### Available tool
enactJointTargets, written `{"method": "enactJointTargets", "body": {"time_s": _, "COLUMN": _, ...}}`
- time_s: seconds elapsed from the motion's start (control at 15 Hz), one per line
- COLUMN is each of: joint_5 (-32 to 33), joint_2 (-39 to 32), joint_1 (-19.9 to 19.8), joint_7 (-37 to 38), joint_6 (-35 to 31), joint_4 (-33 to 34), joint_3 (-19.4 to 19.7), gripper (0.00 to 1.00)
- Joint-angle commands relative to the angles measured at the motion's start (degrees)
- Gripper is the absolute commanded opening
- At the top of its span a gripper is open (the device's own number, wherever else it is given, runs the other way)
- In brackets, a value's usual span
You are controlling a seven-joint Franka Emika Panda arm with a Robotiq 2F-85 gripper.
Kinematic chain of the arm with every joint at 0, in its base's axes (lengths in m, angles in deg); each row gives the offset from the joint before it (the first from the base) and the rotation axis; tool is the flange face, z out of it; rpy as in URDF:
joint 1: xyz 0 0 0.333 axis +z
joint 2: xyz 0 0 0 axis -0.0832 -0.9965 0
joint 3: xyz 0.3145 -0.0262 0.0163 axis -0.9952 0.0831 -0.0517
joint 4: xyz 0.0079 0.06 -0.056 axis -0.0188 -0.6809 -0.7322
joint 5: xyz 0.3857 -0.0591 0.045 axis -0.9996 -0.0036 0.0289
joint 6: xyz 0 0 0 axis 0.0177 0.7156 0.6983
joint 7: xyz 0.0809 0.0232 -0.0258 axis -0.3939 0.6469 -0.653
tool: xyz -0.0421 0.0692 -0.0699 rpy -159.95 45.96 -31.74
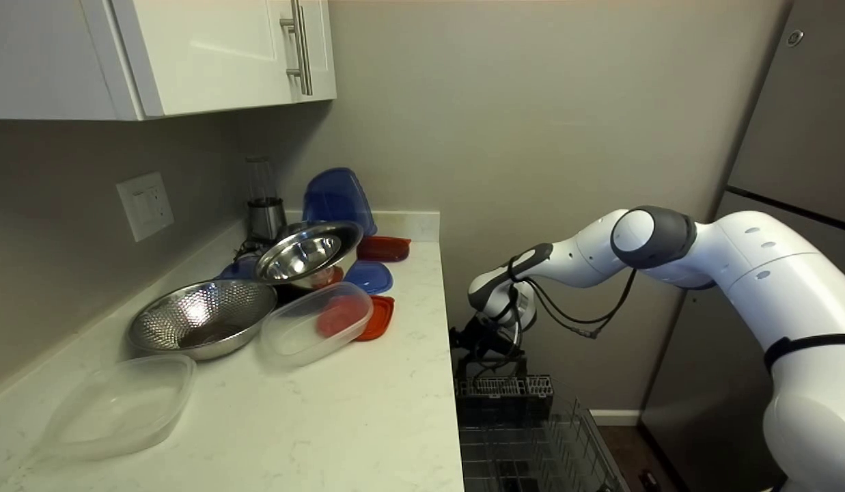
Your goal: Pull out the rack of the dishwasher
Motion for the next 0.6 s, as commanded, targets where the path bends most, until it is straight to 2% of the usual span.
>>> {"method": "enactJointTargets", "body": {"time_s": 0.0, "joint_5": 1.60, "joint_2": 0.90, "joint_1": 2.21, "joint_7": 2.75, "joint_6": -2.71, "joint_4": 0.55, "joint_3": 3.33, "gripper": 1.00}}
{"method": "enactJointTargets", "body": {"time_s": 0.27, "joint_5": 3.07, "joint_2": 2.94, "joint_1": 4.15, "joint_7": 4.31, "joint_6": -6.35, "joint_4": -0.41, "joint_3": 6.06, "gripper": 1.00}}
{"method": "enactJointTargets", "body": {"time_s": 0.53, "joint_5": 6.73, "joint_2": 4.05, "joint_1": 7.89, "joint_7": 8.39, "joint_6": -7.12, "joint_4": -0.69, "joint_3": 10.57, "gripper": 1.00}}
